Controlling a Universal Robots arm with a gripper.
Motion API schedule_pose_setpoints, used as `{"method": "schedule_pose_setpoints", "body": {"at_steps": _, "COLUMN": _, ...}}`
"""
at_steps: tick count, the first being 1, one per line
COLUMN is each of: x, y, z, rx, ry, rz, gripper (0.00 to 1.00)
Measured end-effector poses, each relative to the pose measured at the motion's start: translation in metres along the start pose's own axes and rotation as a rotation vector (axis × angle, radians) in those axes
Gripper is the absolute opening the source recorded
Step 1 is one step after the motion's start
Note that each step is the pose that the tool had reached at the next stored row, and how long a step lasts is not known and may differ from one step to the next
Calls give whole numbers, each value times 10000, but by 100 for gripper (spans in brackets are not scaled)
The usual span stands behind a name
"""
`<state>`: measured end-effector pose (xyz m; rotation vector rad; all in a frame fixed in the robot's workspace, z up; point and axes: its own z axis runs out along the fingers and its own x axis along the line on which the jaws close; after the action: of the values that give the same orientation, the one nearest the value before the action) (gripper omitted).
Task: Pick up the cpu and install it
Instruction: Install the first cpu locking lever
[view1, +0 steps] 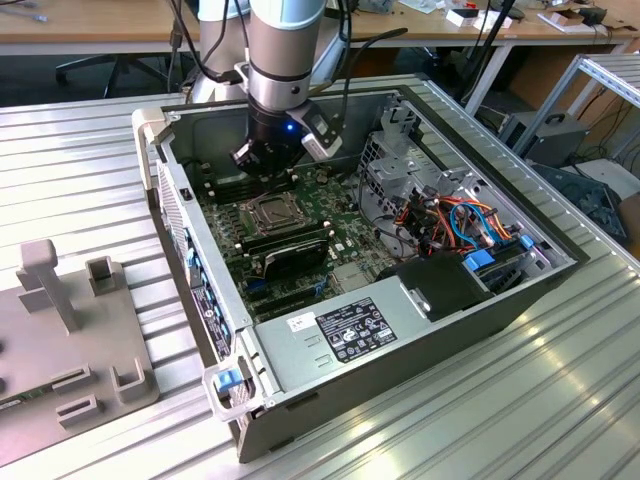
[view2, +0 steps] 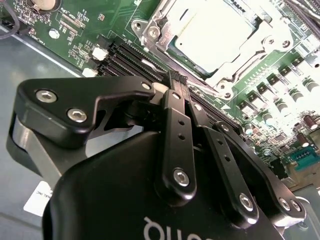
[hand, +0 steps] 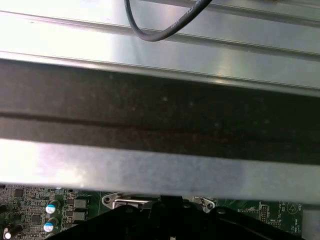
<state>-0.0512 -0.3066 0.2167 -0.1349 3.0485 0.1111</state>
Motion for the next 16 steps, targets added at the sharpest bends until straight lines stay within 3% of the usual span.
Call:
{"method": "schedule_pose_setpoints", "body": {"at_steps": 9, "x": -33, "y": -3, "z": 35, "rx": 3, "ry": 1, "rz": 1, "gripper": 11}}
{"method": "schedule_pose_setpoints", "body": {"at_steps": 16, "x": -44, "y": 30, "z": 62, "rx": 5, "ry": 0, "rz": 0, "gripper": 11}}
